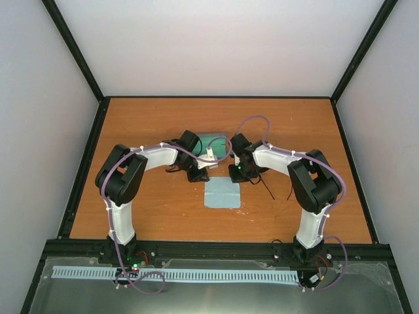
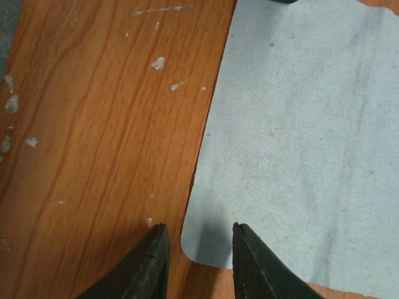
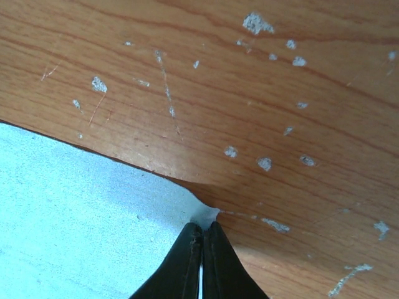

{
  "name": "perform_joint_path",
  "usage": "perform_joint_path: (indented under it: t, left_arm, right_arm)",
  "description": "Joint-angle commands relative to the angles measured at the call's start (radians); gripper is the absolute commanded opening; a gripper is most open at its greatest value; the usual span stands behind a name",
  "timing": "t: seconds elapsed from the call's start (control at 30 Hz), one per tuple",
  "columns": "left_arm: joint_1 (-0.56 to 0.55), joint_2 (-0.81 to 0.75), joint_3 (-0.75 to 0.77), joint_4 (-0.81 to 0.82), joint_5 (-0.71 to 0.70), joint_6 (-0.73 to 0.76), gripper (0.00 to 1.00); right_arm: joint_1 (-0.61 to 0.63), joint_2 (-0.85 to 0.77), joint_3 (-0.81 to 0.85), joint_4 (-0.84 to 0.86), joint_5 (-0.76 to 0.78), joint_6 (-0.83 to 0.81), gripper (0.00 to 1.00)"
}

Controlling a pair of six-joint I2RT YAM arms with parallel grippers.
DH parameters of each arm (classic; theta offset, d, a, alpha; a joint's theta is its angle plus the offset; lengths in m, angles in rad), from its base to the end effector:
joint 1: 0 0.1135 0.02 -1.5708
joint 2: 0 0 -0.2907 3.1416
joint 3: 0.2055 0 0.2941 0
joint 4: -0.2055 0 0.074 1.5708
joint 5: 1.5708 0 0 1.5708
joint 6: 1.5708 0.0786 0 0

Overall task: Organize the sunglasses
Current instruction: Fold the glasses cleaning cloth at the center of the board.

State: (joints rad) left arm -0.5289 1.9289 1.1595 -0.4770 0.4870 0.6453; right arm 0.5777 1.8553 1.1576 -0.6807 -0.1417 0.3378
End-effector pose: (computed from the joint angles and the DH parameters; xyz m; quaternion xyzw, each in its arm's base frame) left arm 0.3408 -0.2418 0.0926 0.5630 0.7758 -0.2284 0.1703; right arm 0.3205 0.2222 0.1045 -0.1256 0.9849 0.1055 0.0548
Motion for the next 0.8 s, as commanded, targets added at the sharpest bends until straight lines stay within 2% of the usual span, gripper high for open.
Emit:
perform_joint_path:
  t: [0.0, 0.2, 0.43, 0.77]
  left_arm:
    - [-0.022, 0.004, -0.014, -0.006, 0.008, -0.003, 0.29]
    - [-0.023, 0.001, -0.034, 0.003, -0.021, 0.015, 0.2]
    - [-0.023, 0.01, -0.019, -0.004, -0.026, 0.022, 0.01]
    - [-0.023, -0.031, -0.002, 0.005, -0.007, -0.009, 0.01]
  right_arm:
    - [0.008, -0.033, -0.009, 0.01, 0.012, 0.012, 0.03]
    - [0.008, -0.038, -0.013, 0.01, 0.015, 0.011, 0.03]
    - [0.008, -0.043, -0.012, 0.011, 0.021, 0.01, 0.03]
    - [0.008, -0.058, -0.021, 0.025, 0.019, 0.015, 0.03]
